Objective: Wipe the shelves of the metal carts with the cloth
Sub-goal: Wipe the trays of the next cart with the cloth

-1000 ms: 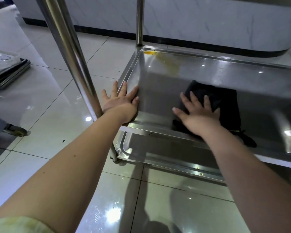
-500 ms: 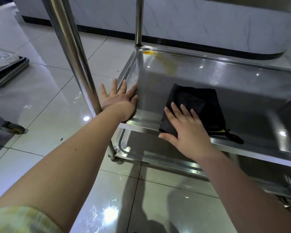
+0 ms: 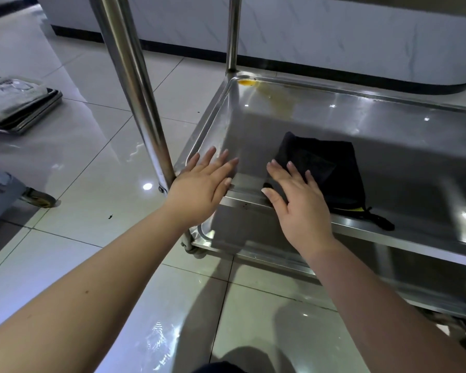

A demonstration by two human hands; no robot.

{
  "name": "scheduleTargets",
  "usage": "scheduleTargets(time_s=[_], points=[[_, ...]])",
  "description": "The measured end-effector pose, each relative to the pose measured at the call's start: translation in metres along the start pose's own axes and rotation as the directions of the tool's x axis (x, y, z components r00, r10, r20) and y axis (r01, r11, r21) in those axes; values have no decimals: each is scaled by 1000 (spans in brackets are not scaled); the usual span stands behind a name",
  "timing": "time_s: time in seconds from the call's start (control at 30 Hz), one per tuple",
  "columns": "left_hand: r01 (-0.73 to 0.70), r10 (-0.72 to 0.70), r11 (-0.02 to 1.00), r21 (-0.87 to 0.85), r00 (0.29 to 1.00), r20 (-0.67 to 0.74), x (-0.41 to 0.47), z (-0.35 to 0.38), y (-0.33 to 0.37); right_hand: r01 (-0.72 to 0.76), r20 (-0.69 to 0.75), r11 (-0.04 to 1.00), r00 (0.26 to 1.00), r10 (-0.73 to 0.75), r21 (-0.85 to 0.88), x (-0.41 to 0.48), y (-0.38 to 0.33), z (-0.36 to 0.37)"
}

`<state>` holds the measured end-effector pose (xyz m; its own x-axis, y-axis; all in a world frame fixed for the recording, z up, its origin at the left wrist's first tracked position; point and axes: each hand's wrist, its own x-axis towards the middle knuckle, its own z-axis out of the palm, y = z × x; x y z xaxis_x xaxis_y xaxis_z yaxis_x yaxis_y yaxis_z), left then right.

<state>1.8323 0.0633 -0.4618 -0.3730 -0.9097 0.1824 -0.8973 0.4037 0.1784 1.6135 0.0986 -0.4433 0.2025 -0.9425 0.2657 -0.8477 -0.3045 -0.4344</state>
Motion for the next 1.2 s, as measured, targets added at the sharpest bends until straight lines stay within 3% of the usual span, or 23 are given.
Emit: scheduleTargets(time_s=[0.13,0.3,0.43,0.57,0.77,1.03,1.2], points=[[21,-22,994,109,1000,11,3,2,2,112,100,991,990,-104,-71,-10,-22,8],[64,-65,986,155,998,4,2,3,4,215,285,934,949,-132,-285,-16,-25,11],[63,-62,988,144,998,-6,1,3,6,137,194,975,976,-103,-173,-6,-27,4],[63,-61,987,149,998,-17,1,3,7,157,243,918,968,-69,-365,7,-22,11],[79,-77,988,134,997,-16,1,5,7,151,233,882,971,-48,-447,7,-14,22],[157,-160,987,46,984,77,8,1,4,192,334,907,941,-62,-374,1,20,-9],[258,-247,965,-48,955,161,40,-9,6,-14,418,978,902,102,-208,8,57,-49]])
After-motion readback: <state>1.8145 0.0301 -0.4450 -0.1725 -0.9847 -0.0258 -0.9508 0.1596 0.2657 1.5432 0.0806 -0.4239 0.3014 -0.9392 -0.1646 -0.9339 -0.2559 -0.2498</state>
